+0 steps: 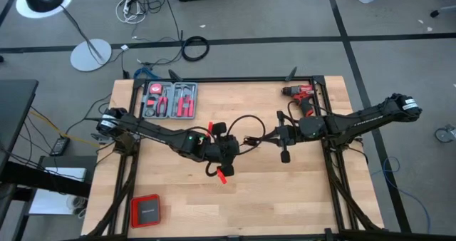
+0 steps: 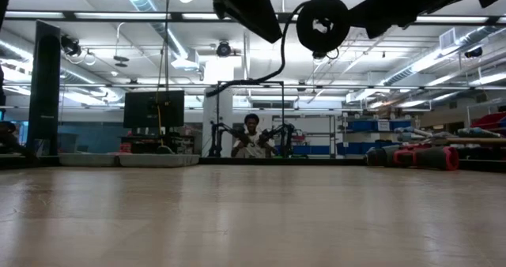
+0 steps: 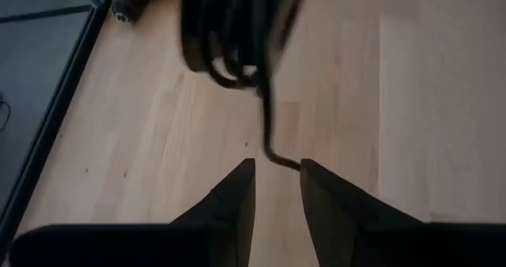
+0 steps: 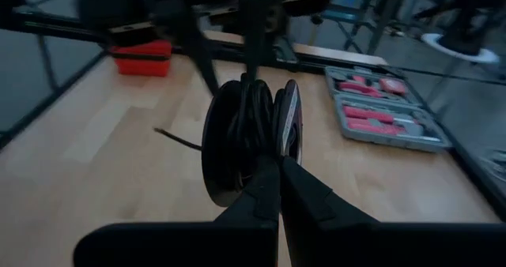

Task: Coil cords
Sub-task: Coil the black wire on the spool

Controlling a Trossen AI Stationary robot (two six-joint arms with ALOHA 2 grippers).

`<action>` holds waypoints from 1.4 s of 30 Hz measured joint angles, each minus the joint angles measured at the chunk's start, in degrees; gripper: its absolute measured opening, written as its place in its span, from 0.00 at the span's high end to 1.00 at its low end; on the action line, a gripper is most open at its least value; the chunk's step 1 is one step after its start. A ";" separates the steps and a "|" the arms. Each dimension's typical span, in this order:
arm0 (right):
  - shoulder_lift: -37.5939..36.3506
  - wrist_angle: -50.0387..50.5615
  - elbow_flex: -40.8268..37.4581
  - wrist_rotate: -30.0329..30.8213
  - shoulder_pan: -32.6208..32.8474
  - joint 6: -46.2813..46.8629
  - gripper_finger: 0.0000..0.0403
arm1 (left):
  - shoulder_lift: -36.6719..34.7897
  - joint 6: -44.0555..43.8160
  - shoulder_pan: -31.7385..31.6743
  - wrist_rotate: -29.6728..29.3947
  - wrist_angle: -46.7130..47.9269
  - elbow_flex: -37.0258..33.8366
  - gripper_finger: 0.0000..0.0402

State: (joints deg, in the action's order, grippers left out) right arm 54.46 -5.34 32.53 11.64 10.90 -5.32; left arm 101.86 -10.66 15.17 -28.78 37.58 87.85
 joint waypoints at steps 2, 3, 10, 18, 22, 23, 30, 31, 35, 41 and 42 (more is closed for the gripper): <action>-0.04 0.04 0.00 1.50 0.00 -0.05 1.00 | 0.00 -0.87 0.03 -0.04 0.35 0.00 0.74; -0.16 0.02 0.00 1.78 0.00 -0.11 1.00 | 0.00 -1.57 0.20 -0.12 -0.14 -0.27 0.74; -0.28 0.41 0.00 1.75 0.00 -0.33 1.00 | 0.00 -7.06 1.99 -0.13 -6.03 -7.96 0.74; -0.28 1.18 0.00 2.52 0.00 -0.29 1.00 | 0.00 -16.38 4.37 -2.57 -11.83 -14.69 0.74; -0.28 1.18 0.00 5.38 0.00 -0.33 1.00 | 0.00 -20.13 4.40 -2.77 -15.76 -16.72 0.74; -0.26 1.18 0.00 6.12 0.00 -0.35 1.00 | 0.00 -21.25 4.40 -2.87 -15.95 -16.89 0.74; -0.26 -0.63 0.00 6.71 0.01 -0.38 1.00 | 0.00 -24.14 4.38 -4.45 -15.23 -17.00 0.74; -0.26 -0.94 0.00 6.69 0.02 -0.38 1.00 | 0.00 -24.14 4.37 -4.58 -15.08 -17.00 0.74; -0.26 -0.77 0.01 6.36 0.02 -0.39 1.00 | 0.00 -24.32 4.33 -6.12 -13.26 -17.00 0.74; -0.24 1.00 0.02 6.36 -0.01 -0.39 1.00 | 0.00 -24.25 4.33 -6.57 -13.83 -16.70 0.74; -0.24 1.26 0.02 6.33 -0.07 -0.39 1.00 | 0.00 -24.25 4.33 -6.57 -13.83 -16.70 0.74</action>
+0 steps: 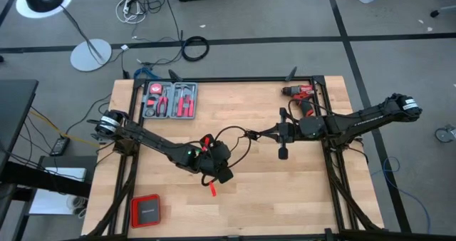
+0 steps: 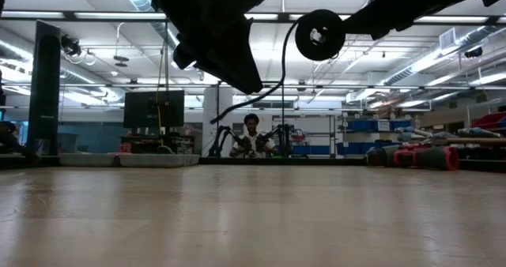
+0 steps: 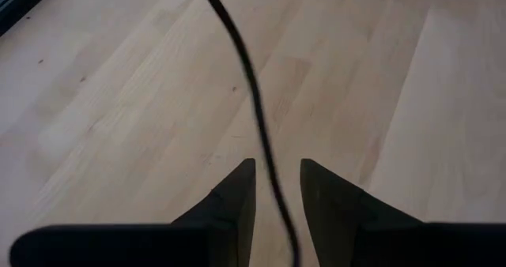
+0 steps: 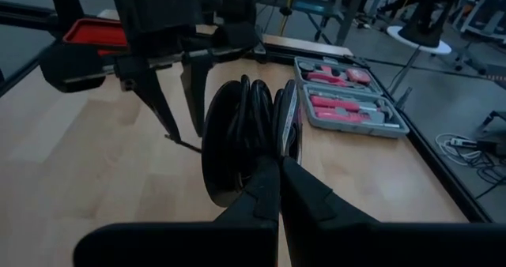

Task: Coil cords
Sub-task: Coil the black wire on the spool

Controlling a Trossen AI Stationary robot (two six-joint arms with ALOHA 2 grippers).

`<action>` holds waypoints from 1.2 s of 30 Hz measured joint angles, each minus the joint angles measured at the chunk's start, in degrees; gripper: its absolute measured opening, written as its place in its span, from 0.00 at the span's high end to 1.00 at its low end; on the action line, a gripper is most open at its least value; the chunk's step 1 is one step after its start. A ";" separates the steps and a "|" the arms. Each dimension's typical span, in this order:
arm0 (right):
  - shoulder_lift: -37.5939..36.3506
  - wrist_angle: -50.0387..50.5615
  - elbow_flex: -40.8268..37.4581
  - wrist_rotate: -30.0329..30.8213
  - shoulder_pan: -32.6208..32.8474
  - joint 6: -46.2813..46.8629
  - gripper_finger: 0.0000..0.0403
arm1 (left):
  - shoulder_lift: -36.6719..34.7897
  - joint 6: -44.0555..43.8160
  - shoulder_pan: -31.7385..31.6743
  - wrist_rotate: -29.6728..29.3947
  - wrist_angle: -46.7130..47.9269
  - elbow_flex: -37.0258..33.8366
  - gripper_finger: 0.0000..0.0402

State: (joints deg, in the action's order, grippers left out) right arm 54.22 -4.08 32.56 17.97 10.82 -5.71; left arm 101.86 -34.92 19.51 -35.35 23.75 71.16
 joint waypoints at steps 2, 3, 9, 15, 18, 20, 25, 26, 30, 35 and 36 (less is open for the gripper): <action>0.00 0.04 0.00 -0.02 -0.04 0.04 1.00 | 0.00 -0.01 0.00 0.00 0.00 0.00 0.74; 0.00 -0.20 0.00 -0.02 -0.04 0.02 1.00 | 0.00 -0.10 0.00 0.00 0.00 0.02 0.74; 0.00 -0.87 0.00 -0.02 -0.04 -0.28 1.00 | 0.00 -5.11 -1.00 0.01 0.71 0.02 0.74; 0.00 -1.85 0.00 -0.02 -0.04 -0.65 1.00 | 0.00 -5.88 -2.19 2.46 0.98 0.04 0.74; 0.02 -2.06 0.00 -0.03 -0.04 -0.86 1.00 | 0.00 -5.78 -2.28 2.58 1.11 0.05 0.74; 0.02 -2.26 0.00 -0.02 0.03 -0.95 1.00 | 0.00 -5.60 -2.29 2.58 1.25 0.07 0.74; 0.02 -2.53 0.00 -0.04 0.03 -1.49 1.00 | 0.00 -4.36 -2.27 2.34 1.34 0.07 0.77; 0.02 -2.53 0.00 -0.04 0.03 -1.51 1.00 | 0.00 -4.22 -2.27 2.24 1.35 0.07 0.79; 0.02 -2.70 0.00 -0.08 0.03 -1.51 1.00 | 0.00 -1.29 -2.27 2.19 1.40 0.07 0.95; 0.02 -2.82 0.00 0.12 0.03 -1.51 1.00 | 0.00 -0.22 -2.56 2.01 1.15 0.07 0.99; 0.02 -3.02 0.00 0.41 0.03 -1.51 1.00 | 0.00 -0.22 -2.56 2.01 0.82 0.07 0.99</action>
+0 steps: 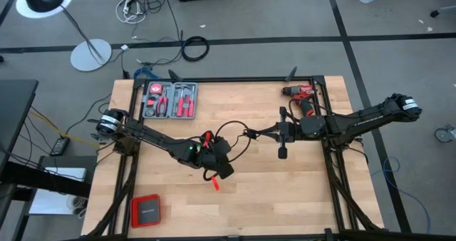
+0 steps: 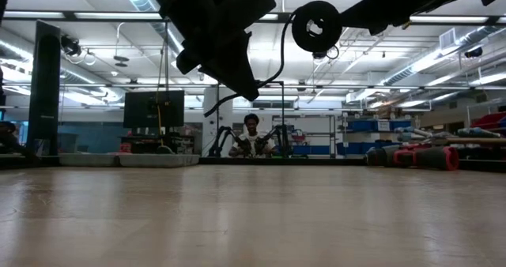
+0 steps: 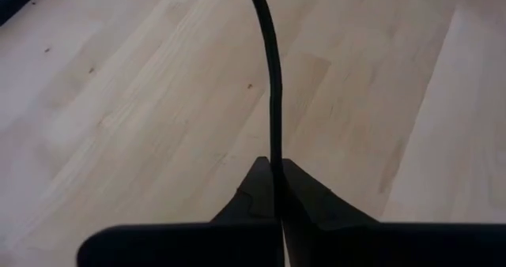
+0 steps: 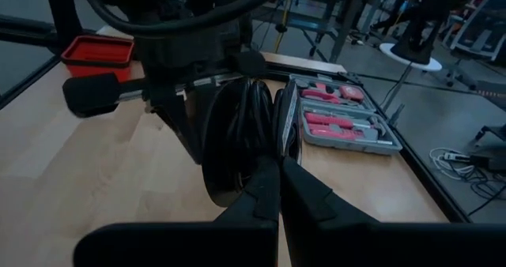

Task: Coil cords
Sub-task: Coil the black wire on the spool

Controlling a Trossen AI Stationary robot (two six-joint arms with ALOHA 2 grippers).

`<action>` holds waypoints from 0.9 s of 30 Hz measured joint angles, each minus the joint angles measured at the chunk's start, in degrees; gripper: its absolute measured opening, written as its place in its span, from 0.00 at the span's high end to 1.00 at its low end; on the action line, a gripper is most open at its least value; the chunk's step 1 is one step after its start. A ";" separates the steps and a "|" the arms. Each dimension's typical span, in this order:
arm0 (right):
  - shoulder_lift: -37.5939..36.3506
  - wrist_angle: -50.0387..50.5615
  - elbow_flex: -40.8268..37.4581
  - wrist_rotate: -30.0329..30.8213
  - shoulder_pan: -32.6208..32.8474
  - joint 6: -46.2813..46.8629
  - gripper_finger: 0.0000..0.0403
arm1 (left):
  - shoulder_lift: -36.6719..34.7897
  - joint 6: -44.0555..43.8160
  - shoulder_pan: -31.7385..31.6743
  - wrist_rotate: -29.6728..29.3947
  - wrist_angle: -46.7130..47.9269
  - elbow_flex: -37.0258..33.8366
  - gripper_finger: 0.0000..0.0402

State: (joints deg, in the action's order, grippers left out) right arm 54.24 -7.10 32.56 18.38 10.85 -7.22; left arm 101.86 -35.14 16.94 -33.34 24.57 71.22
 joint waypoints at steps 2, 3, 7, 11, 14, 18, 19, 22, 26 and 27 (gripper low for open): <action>0.00 -0.92 0.00 0.43 0.00 0.00 1.00 | 0.00 -0.01 -0.02 -0.02 -0.81 0.00 0.99; 0.02 -1.77 0.00 0.45 0.00 0.03 1.00 | 0.00 -0.03 -0.02 -0.05 -1.35 0.02 0.99; 1.09 -5.27 0.02 0.48 0.00 2.35 1.00 | 0.80 -0.42 0.01 -2.19 -2.65 0.04 1.00; 3.25 -6.03 0.08 1.29 0.04 6.61 1.00 | 2.12 0.59 -0.08 -4.49 -3.14 0.04 1.00; 4.04 -3.23 0.10 1.48 0.32 8.03 1.00 | 2.25 1.50 -0.23 -6.21 -1.97 0.04 1.00; 3.54 -0.96 0.04 1.06 0.42 9.24 1.00 | 2.25 1.51 -0.71 -6.39 0.23 0.04 1.00; 3.35 -0.81 0.04 0.61 0.42 9.62 1.00 | 2.25 1.53 -0.81 -6.34 0.68 0.04 1.00; 2.81 -0.71 0.04 0.03 0.39 10.37 1.00 | 2.25 1.52 -0.89 -6.60 0.66 -0.17 1.00; 2.39 -2.85 0.02 -0.15 -0.10 11.92 1.00 | 2.30 1.93 -0.84 -7.30 -0.57 -0.17 1.00; 2.40 -3.94 0.02 -0.14 -0.26 12.22 1.00 | 2.51 1.96 -0.87 -7.70 -1.11 -0.17 1.00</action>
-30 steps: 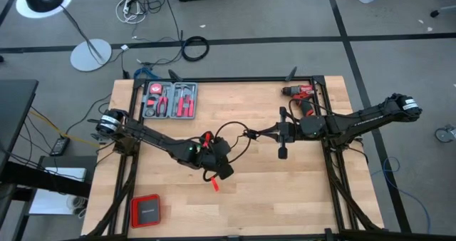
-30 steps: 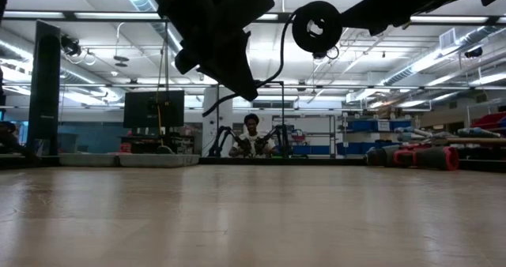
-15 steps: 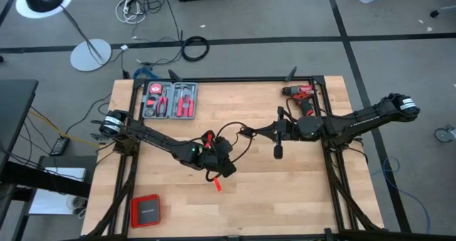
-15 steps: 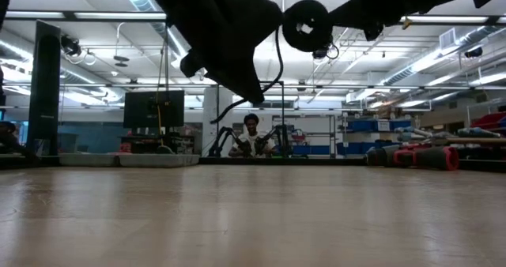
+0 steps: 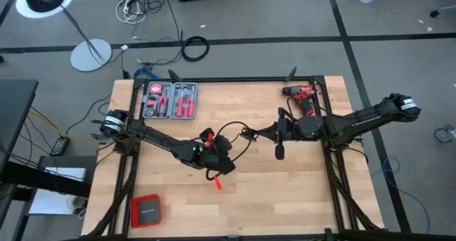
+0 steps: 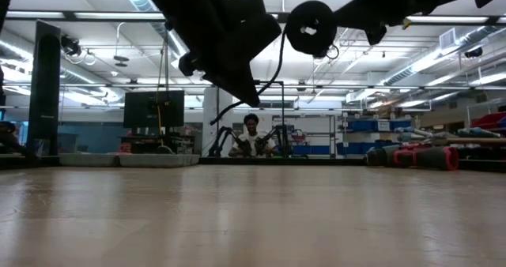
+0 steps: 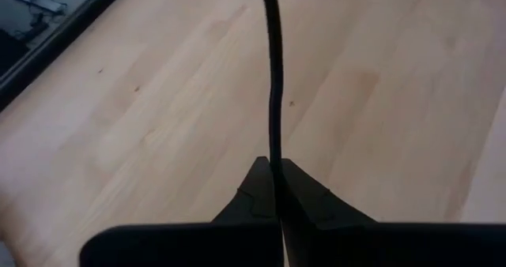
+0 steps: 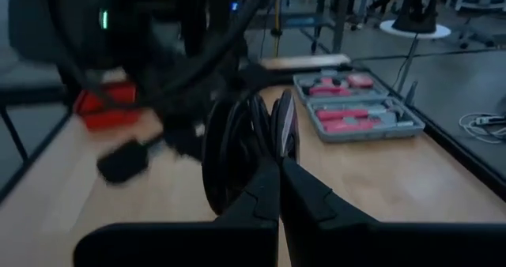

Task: Coil cords
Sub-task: Coil the black wire on the spool

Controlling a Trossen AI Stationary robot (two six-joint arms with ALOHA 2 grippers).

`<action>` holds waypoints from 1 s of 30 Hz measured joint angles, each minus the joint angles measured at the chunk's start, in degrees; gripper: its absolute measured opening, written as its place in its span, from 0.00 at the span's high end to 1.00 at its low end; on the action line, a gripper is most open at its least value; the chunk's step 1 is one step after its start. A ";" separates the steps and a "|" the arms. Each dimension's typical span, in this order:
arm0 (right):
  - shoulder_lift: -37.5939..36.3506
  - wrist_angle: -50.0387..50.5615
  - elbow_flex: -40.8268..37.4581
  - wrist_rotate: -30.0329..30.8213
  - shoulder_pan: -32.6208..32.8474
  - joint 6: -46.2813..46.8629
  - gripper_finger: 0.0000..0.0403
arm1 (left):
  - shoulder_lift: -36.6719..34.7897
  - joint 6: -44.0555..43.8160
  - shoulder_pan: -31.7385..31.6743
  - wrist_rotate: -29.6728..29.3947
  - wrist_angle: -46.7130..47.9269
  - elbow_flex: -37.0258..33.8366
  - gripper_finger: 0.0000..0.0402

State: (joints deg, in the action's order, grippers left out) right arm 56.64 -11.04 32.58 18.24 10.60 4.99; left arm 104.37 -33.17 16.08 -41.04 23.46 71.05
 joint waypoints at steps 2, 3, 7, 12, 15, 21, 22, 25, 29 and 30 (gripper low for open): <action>-0.02 -1.76 0.00 0.00 -0.46 1.25 1.00 | 0.13 0.02 -0.06 -1.27 -0.03 0.00 1.00; -0.02 -2.16 0.00 0.02 -0.69 1.97 1.00 | 0.14 0.04 -0.07 -1.74 -0.39 0.00 1.00; 0.36 -5.06 0.00 -0.32 -1.49 5.58 1.00 | 0.14 2.07 -0.09 -5.04 -3.26 0.00 1.00; 1.84 -7.59 0.00 -1.13 -1.43 6.12 1.00 | 0.14 4.85 -0.84 -6.28 -7.82 0.00 1.00; 3.57 -9.60 0.00 0.33 -1.47 6.10 1.00 | 0.14 7.35 -1.16 -6.42 -12.47 0.00 1.00; 8.09 -13.79 0.00 4.30 -1.43 3.67 1.00 | 0.14 9.02 -1.10 -5.93 -16.36 0.00 1.00; 8.53 -13.59 0.00 5.42 -1.45 2.94 1.00 | 0.14 8.88 -1.10 -5.49 -15.99 0.00 1.00; 8.98 -13.54 0.00 6.61 -1.45 1.69 1.00 | 0.14 7.32 -0.71 -4.40 -14.75 -0.02 1.00; 8.62 -13.28 0.00 7.66 -1.48 -0.33 1.00 | 0.14 5.69 0.01 -3.93 -12.33 -0.02 1.00; 8.57 -13.54 0.00 7.94 -1.64 -0.61 1.00 | 0.14 5.55 0.04 -3.66 -12.66 -0.02 1.00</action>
State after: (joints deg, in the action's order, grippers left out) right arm 65.22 -24.58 32.58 26.18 8.95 4.39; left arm 104.51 -27.62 16.12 -44.70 10.80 71.02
